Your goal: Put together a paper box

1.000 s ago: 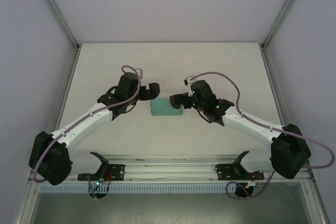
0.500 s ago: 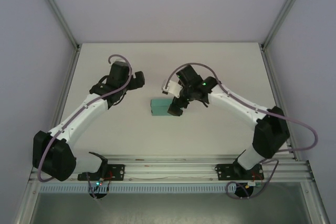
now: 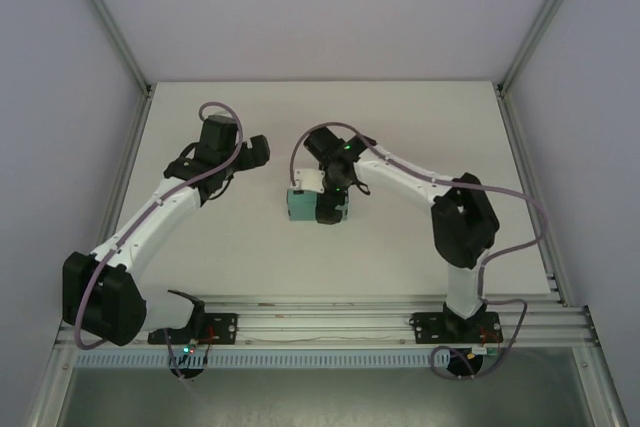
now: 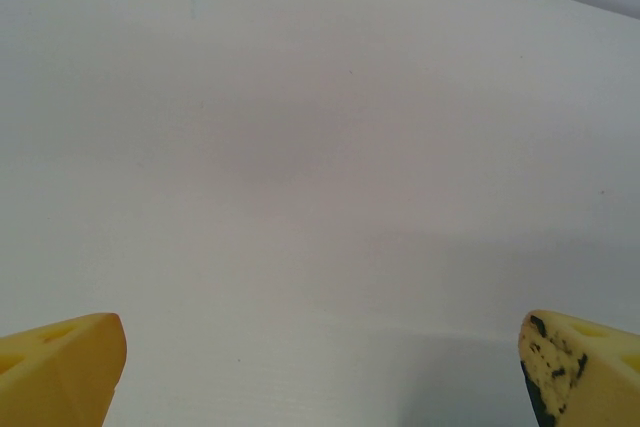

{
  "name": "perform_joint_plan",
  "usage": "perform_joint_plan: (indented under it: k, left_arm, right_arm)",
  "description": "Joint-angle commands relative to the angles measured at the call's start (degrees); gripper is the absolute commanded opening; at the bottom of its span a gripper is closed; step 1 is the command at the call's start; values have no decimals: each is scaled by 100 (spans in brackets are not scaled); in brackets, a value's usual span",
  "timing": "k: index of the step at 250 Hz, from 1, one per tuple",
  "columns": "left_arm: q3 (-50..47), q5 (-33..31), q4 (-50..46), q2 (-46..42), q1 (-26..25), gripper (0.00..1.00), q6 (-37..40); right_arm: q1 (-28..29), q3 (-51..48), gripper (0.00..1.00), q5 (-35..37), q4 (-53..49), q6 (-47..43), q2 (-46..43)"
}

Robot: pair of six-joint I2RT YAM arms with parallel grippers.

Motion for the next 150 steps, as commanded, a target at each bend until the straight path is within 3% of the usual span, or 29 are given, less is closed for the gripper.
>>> perform_joint_plan:
  k: [1,51,125,150]
  left_arm:
    - [-117,187,75,-179,72,100,155]
    - [-235,275,187,-281,89,100,195]
    - [-292,366,179,-319,88,100,226]
    - [-304,393,151,-363,96,100,230]
  right_arm:
    - [96,182,94,410,-329,-111,241]
    - [182,81,84,390,48,24,402]
    - [207,119,51,601,114,103,464]
    - [207,74,47,726,186,135,395]
